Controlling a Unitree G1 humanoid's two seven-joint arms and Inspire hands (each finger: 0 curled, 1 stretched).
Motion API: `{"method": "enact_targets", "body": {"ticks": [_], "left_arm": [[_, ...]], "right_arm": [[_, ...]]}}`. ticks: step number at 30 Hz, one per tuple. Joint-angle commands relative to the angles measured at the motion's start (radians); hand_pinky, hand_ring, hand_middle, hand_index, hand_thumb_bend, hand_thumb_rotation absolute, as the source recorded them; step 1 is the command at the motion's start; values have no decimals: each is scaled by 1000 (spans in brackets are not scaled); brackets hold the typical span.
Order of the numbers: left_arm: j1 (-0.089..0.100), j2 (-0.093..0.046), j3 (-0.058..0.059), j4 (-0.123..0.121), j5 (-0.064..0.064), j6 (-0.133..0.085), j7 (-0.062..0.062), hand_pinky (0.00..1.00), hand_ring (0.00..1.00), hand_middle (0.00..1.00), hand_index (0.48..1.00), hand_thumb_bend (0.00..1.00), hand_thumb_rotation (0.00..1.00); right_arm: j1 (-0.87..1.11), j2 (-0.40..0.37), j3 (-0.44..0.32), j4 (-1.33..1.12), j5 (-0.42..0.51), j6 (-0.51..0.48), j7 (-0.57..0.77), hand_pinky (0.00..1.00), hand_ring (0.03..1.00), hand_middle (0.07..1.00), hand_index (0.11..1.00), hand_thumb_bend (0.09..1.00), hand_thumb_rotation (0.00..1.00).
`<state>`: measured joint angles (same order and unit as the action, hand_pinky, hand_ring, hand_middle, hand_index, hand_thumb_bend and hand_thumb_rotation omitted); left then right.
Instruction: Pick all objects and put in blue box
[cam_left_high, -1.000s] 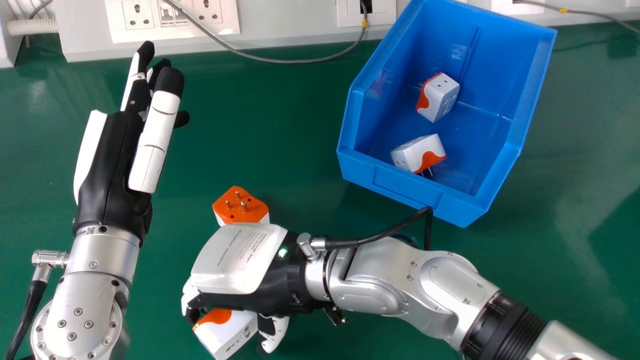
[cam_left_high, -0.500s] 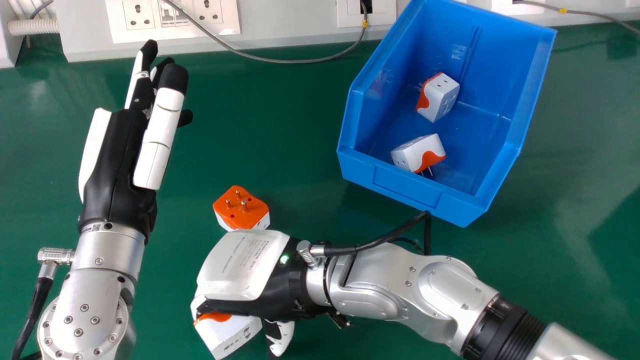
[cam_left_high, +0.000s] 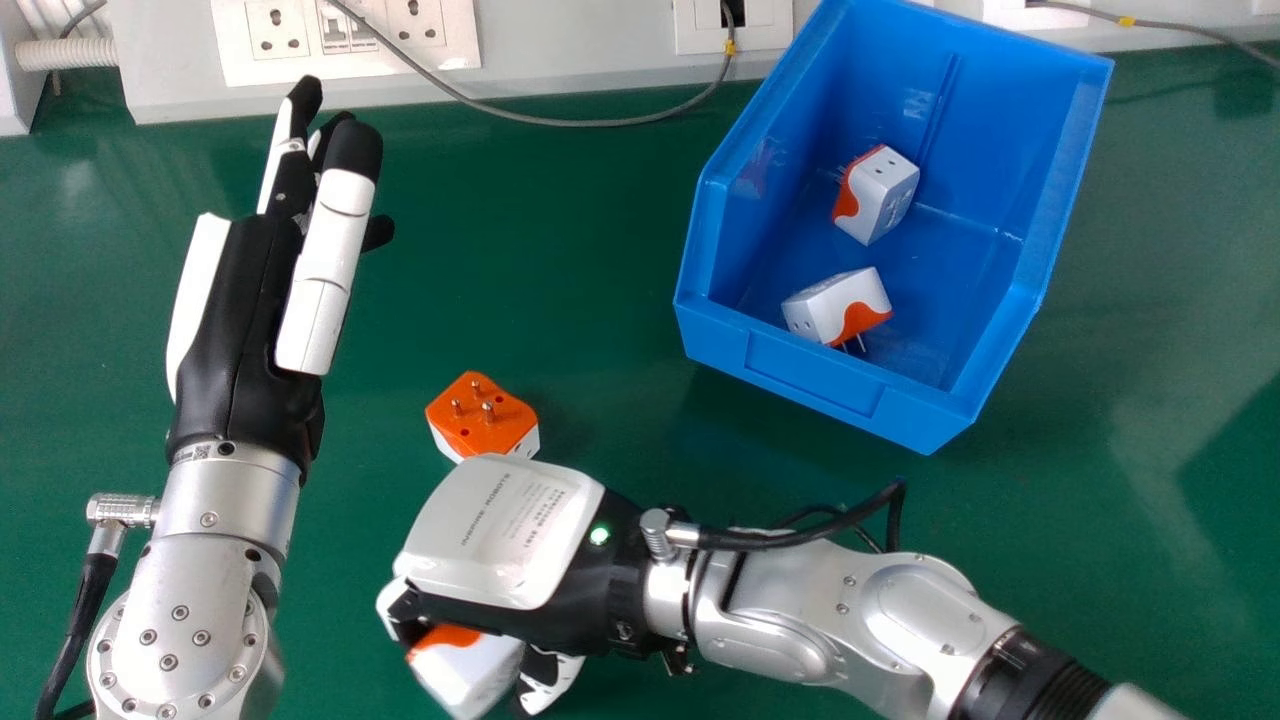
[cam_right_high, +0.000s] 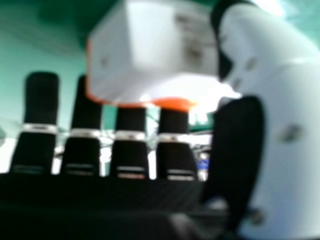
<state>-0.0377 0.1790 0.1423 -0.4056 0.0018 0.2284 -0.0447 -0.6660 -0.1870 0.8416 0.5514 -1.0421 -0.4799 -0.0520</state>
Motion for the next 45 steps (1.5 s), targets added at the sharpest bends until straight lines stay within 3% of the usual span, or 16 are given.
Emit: {"method": "enact_targets", "body": {"ticks": [1,5,11,24,27,32,45], "left_arm": [[-12,0,-2,-31,6,-3,6,851,959,969,1000,767,1000],[-12,-3,-4,-38,8,3,9,851,959,969,1000,774,1000],[-16,-3,-3,-33,8,2,13,851,959,967,1000,787,1000],[-19,-6,-4,-25,9,-4,21,851,958,964,1000,790,1000],[-19,-7,-5,-25,9,-4,23,851,957,960,1000,787,1000],[-17,-8,-7,-32,12,0,24,851,956,958,1000,786,1000],[-24,-2,-3,-9,10,-11,25,852,955,956,1000,784,1000]], "right_arm": [[-33,7,9,18,-20,-19,-59,94,135,201,493,522,111],[-19,8,-3,57,-11,-25,-111,82,116,188,487,521,115],[-6,9,-2,64,-16,-16,-165,127,156,281,488,520,58],[-3,9,-3,48,-15,-6,-164,158,175,345,486,518,19],[-3,11,0,40,-17,-7,-162,249,260,389,497,512,12],[1,5,0,-4,-16,-12,-142,304,317,420,501,508,7],[68,-40,-64,-201,54,7,2,310,357,446,520,499,3]]}}
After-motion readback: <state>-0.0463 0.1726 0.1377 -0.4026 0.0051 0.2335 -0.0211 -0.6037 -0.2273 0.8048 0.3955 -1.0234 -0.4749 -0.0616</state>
